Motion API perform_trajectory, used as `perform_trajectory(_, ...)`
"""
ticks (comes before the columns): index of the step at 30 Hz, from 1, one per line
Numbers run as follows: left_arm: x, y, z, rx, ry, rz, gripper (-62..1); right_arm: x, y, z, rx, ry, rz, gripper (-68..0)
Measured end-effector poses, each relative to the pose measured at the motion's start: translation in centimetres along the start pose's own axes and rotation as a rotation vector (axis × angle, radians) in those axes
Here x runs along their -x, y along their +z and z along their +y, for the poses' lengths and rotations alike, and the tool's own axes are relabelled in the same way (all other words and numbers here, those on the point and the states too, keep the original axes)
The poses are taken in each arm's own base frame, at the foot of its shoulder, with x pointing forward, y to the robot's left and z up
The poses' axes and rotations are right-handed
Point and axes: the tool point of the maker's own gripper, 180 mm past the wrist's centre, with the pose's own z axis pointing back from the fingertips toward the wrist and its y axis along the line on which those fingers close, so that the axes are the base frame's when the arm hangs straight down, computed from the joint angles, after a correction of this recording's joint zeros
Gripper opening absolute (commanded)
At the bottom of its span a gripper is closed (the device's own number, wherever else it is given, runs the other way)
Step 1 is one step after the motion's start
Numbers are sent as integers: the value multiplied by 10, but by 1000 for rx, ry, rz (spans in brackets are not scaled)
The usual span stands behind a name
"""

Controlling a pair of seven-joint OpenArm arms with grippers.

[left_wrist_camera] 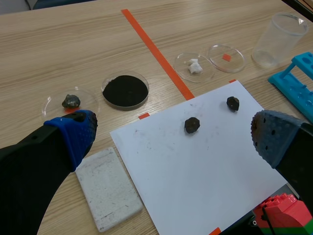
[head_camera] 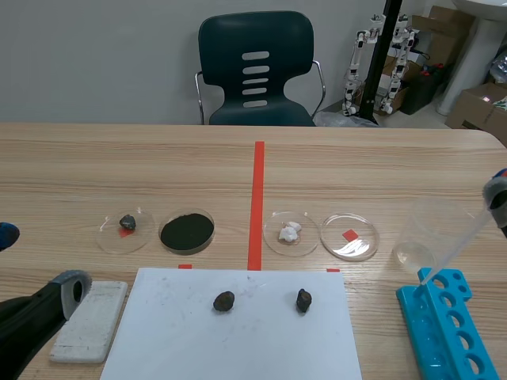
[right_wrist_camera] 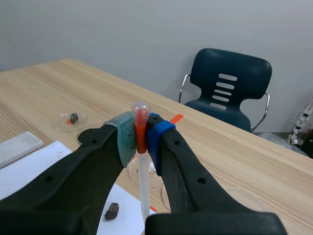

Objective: Draw acid from the petri dish

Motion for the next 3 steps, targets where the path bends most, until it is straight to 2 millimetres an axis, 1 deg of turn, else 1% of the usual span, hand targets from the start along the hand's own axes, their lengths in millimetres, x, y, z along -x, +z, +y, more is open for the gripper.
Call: perform_trajectory(3, 0, 0, 0, 0, 0, 0, 14, 0, 0, 0, 0, 0, 0, -620)
